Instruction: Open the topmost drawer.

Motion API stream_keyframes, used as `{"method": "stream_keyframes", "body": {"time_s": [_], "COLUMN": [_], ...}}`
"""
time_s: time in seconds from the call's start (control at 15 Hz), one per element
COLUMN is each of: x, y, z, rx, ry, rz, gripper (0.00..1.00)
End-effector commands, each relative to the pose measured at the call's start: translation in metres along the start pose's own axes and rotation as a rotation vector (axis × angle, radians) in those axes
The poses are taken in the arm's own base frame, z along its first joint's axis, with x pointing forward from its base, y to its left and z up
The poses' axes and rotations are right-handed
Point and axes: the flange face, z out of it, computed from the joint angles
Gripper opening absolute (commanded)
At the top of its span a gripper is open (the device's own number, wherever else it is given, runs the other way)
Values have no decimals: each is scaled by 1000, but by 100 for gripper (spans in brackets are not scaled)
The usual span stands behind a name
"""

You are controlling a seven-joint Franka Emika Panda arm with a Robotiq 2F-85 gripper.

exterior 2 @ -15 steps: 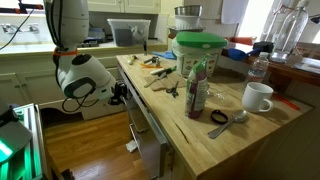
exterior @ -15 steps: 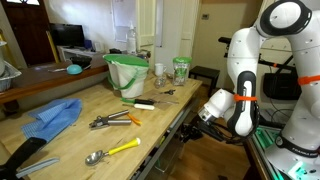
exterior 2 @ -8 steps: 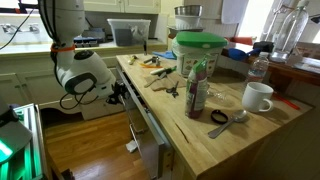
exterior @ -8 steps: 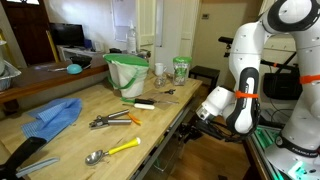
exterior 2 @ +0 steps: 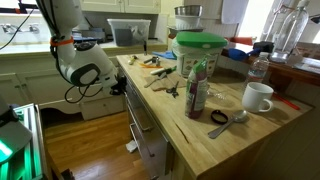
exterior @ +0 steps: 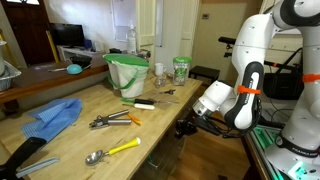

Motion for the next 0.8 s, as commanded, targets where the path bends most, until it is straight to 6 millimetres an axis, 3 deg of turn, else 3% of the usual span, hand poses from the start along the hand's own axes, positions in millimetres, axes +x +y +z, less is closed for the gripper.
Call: {"method": "stream_keyframes", "body": {"time_s": [0.0, 0.4, 0.47, 0.73], "x": [6, 18, 21, 32], "y": [1, 14, 17, 32], "z": [-15, -32, -37, -54], "rx": [-36, -86, -91, -112], "ry": [-5, -22, -19, -3], "rz": [-36, -79, -88, -123], "gripper": [21, 16, 24, 29]}}
